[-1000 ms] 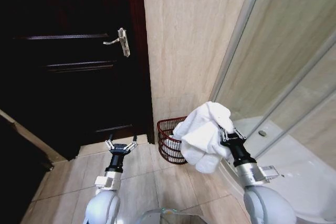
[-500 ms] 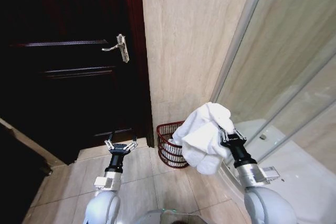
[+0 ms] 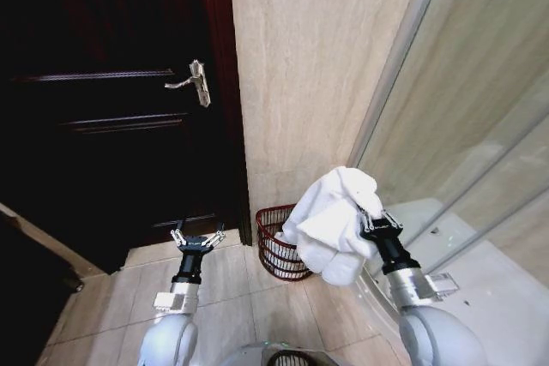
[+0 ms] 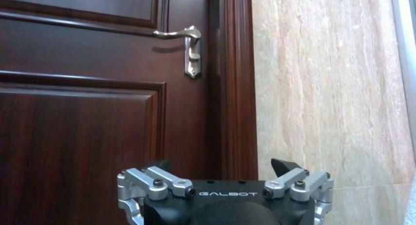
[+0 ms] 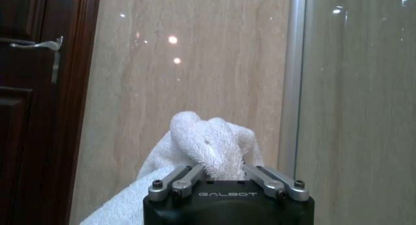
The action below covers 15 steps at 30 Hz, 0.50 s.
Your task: Discard the used towel into the hamper.
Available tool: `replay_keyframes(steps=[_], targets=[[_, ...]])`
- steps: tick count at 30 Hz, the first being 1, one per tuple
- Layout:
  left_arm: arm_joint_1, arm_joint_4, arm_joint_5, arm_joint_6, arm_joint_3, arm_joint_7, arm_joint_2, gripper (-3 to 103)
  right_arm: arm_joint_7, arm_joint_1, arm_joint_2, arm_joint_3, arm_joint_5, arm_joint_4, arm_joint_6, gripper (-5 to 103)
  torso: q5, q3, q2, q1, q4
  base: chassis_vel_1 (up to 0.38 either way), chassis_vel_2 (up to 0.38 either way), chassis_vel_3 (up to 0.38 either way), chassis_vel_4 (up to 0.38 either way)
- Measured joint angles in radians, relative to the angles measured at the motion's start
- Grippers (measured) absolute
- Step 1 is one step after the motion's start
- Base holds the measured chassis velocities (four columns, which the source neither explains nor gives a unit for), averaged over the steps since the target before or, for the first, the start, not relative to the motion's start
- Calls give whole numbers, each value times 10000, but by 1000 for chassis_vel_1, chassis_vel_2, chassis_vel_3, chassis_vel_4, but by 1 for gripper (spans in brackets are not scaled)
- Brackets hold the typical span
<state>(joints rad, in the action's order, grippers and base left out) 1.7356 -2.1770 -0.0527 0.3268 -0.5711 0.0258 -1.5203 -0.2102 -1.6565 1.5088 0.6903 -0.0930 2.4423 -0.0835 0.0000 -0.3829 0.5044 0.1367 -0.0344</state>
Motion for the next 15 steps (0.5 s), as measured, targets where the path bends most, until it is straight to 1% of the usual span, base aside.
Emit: replay_keyframes(steps=[6, 8, 9, 11, 13, 14, 15], targets=[[128, 49, 151, 19, 165, -214, 4, 100, 258, 274, -189, -7, -369, 15, 3, 14, 1, 12, -18, -8, 0, 0, 0, 0, 0], [202, 96, 292, 20, 304, -466, 41, 100, 599, 839, -509, -20, -862, 97, -183, 14, 1, 19, -29, -12, 0, 0, 0, 0, 0], [228, 100, 351, 20, 338, -550, 45, 100, 766, 1127, -703, -49, -1114, 185, -388, 14, 1, 20, -32, -13, 0, 0, 0, 0, 0], [237, 101, 373, 18, 346, -564, 45, 100, 827, 1232, -784, -61, -1221, 215, -472, 14, 2, 21, -34, -13, 0, 0, 0, 0, 0], [256, 100, 534, -30, 415, -624, 2, 100, 1368, 2018, -1422, -191, -1997, 340, -950, 14, 1, 25, -42, -16, 0, 0, 0, 0, 0], [248, 100, 601, -50, 456, -643, -23, 100, 1502, 2264, -1606, -220, -2234, 347, -1077, 14, 1, 27, -44, -17, -1, 0, 0, 0, 0], [248, 100, 601, -50, 456, -643, -23, 100, 1502, 2264, -1606, -220, -2234, 347, -1077, 14, 1, 27, -44, -17, -1, 0, 0, 0, 0]])
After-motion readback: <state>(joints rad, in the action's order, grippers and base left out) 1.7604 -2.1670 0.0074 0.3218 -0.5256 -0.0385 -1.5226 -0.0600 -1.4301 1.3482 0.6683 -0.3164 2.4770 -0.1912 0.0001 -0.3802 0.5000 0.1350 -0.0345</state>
